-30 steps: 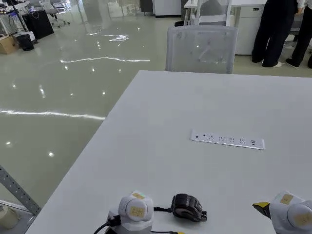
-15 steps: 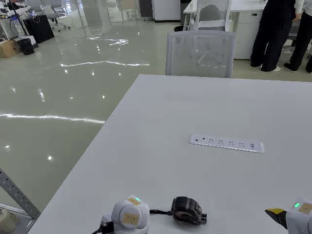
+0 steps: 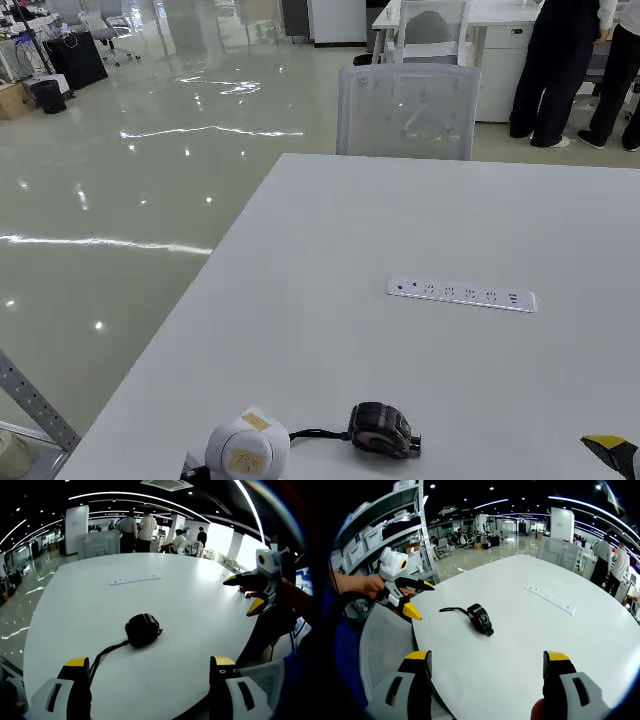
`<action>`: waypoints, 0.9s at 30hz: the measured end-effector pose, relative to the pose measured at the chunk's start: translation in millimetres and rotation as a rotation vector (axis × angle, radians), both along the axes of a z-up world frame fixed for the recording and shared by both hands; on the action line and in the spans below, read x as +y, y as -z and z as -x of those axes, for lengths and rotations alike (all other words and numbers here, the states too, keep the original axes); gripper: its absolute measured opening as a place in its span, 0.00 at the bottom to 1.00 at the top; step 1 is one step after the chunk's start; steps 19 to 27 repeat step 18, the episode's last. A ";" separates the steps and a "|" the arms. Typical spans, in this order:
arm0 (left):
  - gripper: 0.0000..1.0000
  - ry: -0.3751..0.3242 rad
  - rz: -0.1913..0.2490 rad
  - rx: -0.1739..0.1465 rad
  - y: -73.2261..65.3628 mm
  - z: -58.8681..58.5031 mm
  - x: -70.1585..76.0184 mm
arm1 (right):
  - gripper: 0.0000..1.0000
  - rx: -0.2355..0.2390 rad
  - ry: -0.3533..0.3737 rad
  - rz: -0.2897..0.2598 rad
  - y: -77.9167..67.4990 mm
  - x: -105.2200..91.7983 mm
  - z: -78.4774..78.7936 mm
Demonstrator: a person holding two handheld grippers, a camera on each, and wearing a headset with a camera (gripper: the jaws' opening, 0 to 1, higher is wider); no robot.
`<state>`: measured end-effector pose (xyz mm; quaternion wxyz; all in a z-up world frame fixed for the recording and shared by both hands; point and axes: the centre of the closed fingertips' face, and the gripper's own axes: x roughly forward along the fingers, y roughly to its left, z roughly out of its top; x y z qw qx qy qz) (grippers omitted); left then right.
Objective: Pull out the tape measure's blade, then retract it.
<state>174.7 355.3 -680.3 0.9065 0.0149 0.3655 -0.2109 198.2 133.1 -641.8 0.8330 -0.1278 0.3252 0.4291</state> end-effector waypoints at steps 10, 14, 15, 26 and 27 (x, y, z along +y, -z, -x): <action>0.96 0.002 -0.001 -0.005 -10.9 11.1 7.9 | 0.93 -0.004 0.021 0.016 -13.4 -15.3 10.2; 0.96 0.011 -0.011 -0.012 -16.5 14.8 10.4 | 0.95 -0.005 0.034 0.022 -19.8 -22.7 14.7; 0.96 0.013 -0.014 -0.013 -17.3 15.5 11.2 | 0.95 -0.004 0.036 0.023 -20.7 -24.2 15.7; 0.96 0.016 -0.016 -0.015 -20.5 18.1 13.3 | 0.96 -0.007 0.042 0.029 -24.4 -28.4 19.0; 0.96 0.016 -0.016 -0.015 -20.5 18.1 13.3 | 0.96 -0.007 0.042 0.029 -24.4 -28.4 19.0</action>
